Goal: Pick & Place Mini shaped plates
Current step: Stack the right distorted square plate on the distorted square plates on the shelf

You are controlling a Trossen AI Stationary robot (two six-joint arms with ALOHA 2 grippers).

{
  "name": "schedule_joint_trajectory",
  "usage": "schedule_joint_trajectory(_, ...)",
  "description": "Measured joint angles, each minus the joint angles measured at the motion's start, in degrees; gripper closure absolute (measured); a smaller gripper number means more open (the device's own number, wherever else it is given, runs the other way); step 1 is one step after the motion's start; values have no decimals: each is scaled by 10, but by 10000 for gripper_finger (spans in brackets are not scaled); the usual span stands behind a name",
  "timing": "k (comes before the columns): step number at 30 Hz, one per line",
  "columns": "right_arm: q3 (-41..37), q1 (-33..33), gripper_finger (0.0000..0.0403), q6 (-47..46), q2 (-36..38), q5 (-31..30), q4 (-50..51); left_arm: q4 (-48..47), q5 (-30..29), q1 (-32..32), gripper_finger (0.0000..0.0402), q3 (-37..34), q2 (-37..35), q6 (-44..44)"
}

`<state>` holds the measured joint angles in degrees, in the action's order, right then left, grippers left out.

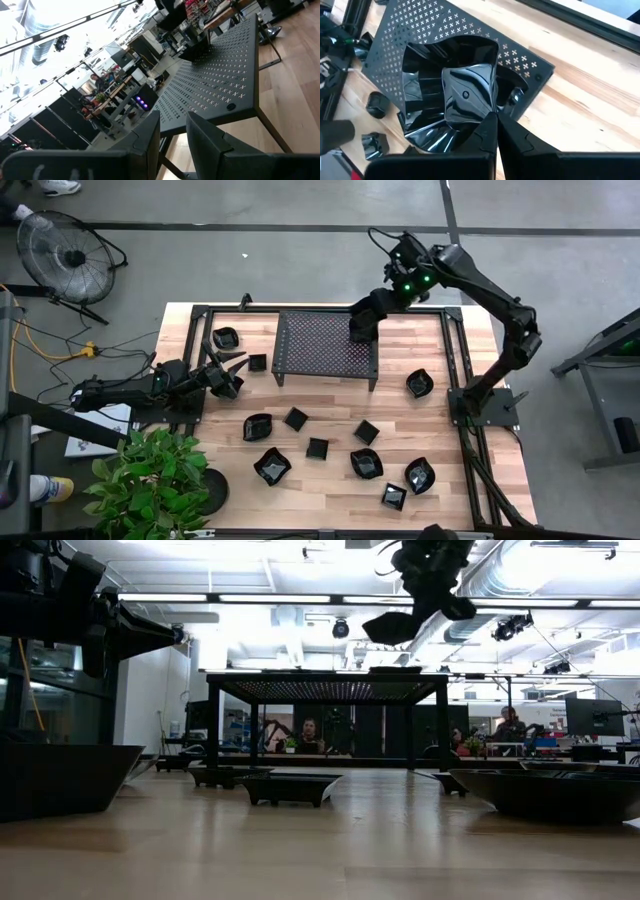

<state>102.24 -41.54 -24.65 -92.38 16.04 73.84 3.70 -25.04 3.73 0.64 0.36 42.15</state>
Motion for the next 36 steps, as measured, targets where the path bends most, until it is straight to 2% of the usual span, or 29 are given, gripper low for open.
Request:
schedule_joint_trajectory(6,0,9,403,26,3,-20,21,0,0,0,309,0,0,0)
schedule_joint_trajectory(20,0,78,403,116,3,-14,18,0,0,0,309,0,0,0)
schedule_joint_trajectory(27,0,75,403,152,3,-4,20,0,0,0,309,0,0,0)
schedule_joint_trajectory(32,-3,75,403,129,3,-9,15,0,0,0,309,0,0,0)
schedule_joint_trajectory(36,-56,69,403,82,11,-1,-25,0,0,0,309,0,0,0)
